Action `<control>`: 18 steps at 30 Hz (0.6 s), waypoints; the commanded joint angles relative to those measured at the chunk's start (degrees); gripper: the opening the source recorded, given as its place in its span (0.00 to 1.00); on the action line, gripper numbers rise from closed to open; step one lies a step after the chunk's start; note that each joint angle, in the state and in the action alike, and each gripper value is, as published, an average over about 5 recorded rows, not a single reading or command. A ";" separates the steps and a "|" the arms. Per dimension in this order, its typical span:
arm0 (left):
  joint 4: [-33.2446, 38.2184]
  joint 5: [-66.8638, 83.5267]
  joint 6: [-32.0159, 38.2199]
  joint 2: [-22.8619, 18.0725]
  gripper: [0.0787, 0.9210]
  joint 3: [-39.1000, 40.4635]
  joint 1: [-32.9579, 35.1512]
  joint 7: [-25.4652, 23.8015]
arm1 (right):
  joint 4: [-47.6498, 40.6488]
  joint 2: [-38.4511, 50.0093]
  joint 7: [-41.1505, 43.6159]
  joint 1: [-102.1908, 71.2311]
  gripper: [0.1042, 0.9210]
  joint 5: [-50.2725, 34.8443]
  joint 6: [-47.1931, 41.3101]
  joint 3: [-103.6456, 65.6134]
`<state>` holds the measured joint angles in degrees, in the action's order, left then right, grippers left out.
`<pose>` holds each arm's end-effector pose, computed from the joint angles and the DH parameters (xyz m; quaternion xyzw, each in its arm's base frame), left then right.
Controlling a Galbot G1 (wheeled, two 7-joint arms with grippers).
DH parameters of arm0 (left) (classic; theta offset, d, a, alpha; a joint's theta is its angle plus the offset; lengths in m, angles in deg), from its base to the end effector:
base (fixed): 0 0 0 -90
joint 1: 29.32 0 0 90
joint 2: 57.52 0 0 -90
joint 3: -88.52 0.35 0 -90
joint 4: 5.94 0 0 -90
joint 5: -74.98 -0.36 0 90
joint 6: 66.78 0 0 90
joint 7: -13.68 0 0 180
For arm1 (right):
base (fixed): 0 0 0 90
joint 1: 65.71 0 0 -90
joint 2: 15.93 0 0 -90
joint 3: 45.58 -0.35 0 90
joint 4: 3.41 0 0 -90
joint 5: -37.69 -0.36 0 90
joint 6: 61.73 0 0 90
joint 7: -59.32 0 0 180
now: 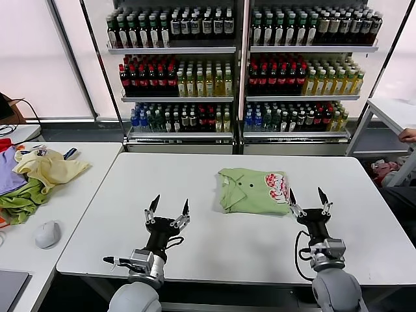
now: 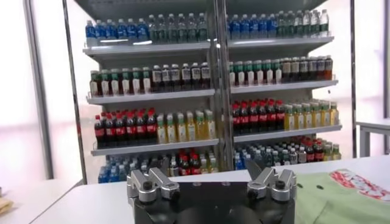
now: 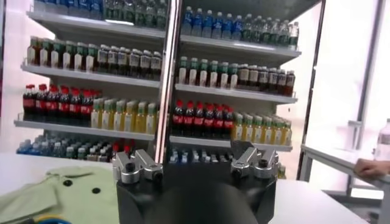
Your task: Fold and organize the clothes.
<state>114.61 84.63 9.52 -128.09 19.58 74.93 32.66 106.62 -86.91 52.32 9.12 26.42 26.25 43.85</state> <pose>0.2325 -0.0495 -0.2598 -0.0725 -0.9964 -0.0361 0.0232 0.2706 -0.0771 -0.2943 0.0128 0.9978 -0.0609 0.0242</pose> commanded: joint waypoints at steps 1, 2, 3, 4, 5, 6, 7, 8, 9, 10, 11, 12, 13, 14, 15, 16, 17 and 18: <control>1.82 0.13 -0.90 0.17 0.88 0.05 0.83 -0.69 | 10.75 -1.32 0.87 -12.31 0.88 -1.46 -1.12 -2.66; 1.93 0.30 -1.24 0.25 0.88 0.04 0.84 -0.77 | 10.83 -1.54 0.89 -12.41 0.88 -1.03 -1.05 -2.55; 2.03 0.49 -1.54 0.33 0.88 0.02 0.82 -0.84 | 10.90 -1.70 0.93 -12.44 0.88 -0.67 -0.97 -2.45; 2.12 0.73 -1.80 0.38 0.88 0.00 0.80 -0.93 | 10.89 -1.82 0.95 -12.39 0.88 -0.45 -0.92 -2.36; 2.23 0.98 -1.93 0.37 0.88 -0.03 0.80 -1.00 | 10.91 -1.92 0.93 -12.32 0.88 -0.34 -0.94 -2.27; 2.35 1.18 -2.02 0.33 0.88 -0.06 0.83 -1.08 | 10.98 -2.02 0.91 -12.27 0.88 -0.24 -0.98 -2.19; 2.45 1.33 -2.06 0.24 0.88 -0.10 0.86 -1.16 | 11.07 -2.11 0.89 -12.25 0.88 -0.13 -1.02 -2.12; 2.57 1.48 -2.08 0.13 0.88 -0.14 0.94 -1.25 | 11.19 -2.21 0.87 -12.25 0.88 0.02 -1.05 -2.05; 2.67 1.57 -2.07 0.03 0.88 -0.20 1.03 -1.33 | 11.30 -2.27 0.84 -12.30 0.88 0.16 -1.07 -2.01; 2.75 1.62 -2.02 -0.06 0.88 -0.25 1.14 -1.42 | 11.38 -2.33 0.81 -12.35 0.88 0.30 -1.07 -2.00; 2.82 1.66 -1.96 -0.12 0.88 -0.31 1.27 -1.53 | 11.39 -2.39 0.78 -12.39 0.88 0.46 -1.05 -1.99; 2.92 1.69 -1.88 -0.16 0.88 -0.37 1.43 -1.65 | 11.37 -2.46 0.73 -12.42 0.88 0.61 -1.02 -1.98; 3.01 1.68 -1.81 -0.18 0.88 -0.41 1.58 -1.77 | 11.35 -2.52 0.69 -12.42 0.88 0.72 -0.98 -1.97; 3.16 1.66 -1.75 -0.19 0.88 -0.45 1.75 -1.90 | 11.33 -2.60 0.67 -12.41 0.88 0.78 -0.80 -1.93; 3.36 1.65 -1.71 -0.19 0.88 -0.48 1.94 -2.04 | 11.33 -2.66 0.65 -12.39 0.88 0.85 -0.52 -1.88; 3.57 1.63 -1.67 -0.18 0.88 -0.51 2.12 -2.17 | 11.37 -2.69 0.55 -12.38 0.88 1.11 -0.19 -1.81; 3.77 1.63 -1.65 -0.17 0.88 -0.54 2.30 -2.29 | 11.45 -2.70 0.35 -12.41 0.88 1.62 0.13 -1.73; 3.96 1.62 -1.62 -0.16 0.88 -0.58 2.46 -2.41 | 11.54 -2.71 0.14 -12.45 0.88 2.21 0.37 -1.65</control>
<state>117.52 85.92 8.10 -128.22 19.08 76.50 30.86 115.87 -89.19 52.80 -1.01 26.95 25.54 42.47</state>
